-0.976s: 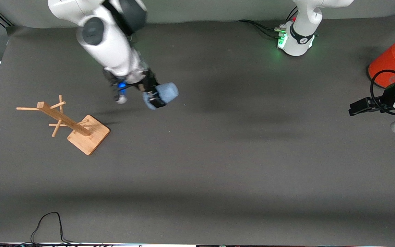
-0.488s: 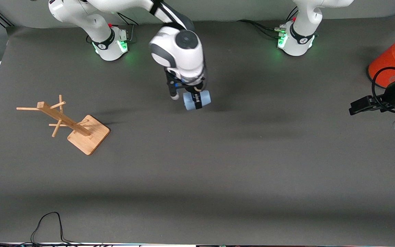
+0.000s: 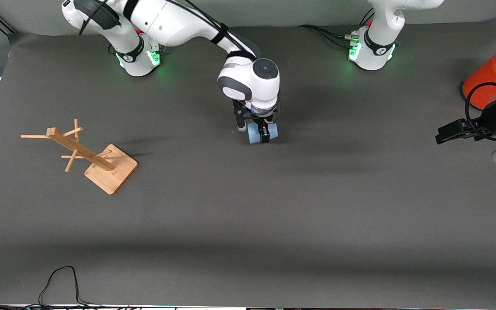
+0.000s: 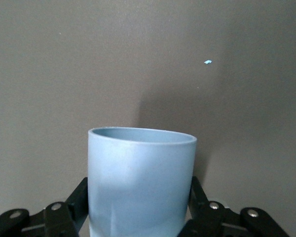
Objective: Rotate and upright cup with both arms
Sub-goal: 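Set the cup down upside down and open the right gripper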
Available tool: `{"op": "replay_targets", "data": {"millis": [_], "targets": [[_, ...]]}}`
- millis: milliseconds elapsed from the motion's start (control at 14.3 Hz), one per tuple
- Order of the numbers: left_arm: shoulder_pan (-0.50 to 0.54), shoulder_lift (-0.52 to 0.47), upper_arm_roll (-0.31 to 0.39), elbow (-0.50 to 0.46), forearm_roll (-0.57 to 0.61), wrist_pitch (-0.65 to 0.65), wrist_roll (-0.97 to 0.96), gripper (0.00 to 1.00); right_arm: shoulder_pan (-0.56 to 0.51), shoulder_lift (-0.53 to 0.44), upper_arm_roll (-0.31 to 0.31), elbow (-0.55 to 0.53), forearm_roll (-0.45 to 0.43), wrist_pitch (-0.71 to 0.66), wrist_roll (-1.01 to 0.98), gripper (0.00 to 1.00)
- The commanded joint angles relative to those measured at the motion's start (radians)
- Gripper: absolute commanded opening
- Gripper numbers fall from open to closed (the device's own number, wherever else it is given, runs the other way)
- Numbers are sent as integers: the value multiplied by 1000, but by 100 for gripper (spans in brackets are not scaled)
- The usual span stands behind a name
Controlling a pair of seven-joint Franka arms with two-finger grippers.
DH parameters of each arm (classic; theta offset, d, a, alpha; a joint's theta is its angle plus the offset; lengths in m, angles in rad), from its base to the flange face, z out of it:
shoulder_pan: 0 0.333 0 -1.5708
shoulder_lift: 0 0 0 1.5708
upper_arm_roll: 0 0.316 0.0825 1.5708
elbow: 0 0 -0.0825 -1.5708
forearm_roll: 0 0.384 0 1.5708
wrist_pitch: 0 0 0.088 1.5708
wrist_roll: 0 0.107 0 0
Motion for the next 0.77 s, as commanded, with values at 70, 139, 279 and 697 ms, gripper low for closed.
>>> {"op": "replay_targets", "data": {"millis": [70, 139, 279, 697], "targets": [[-9, 30, 6, -7, -5, 26, 9, 100, 22, 41, -5, 45, -47, -18, 61, 99], [-9, 30, 6, -9, -5, 20, 7, 100, 22, 43, -5, 46, -58, -17, 61, 100], [-3, 29, 6, -20, -5, 18, 10, 100, 22, 45, -5, 48, -67, -17, 73, 100], [-8, 33, 6, -23, -7, 61, 10, 100, 5, -36, -3, 58, -53, -79, -17, 100]]}}
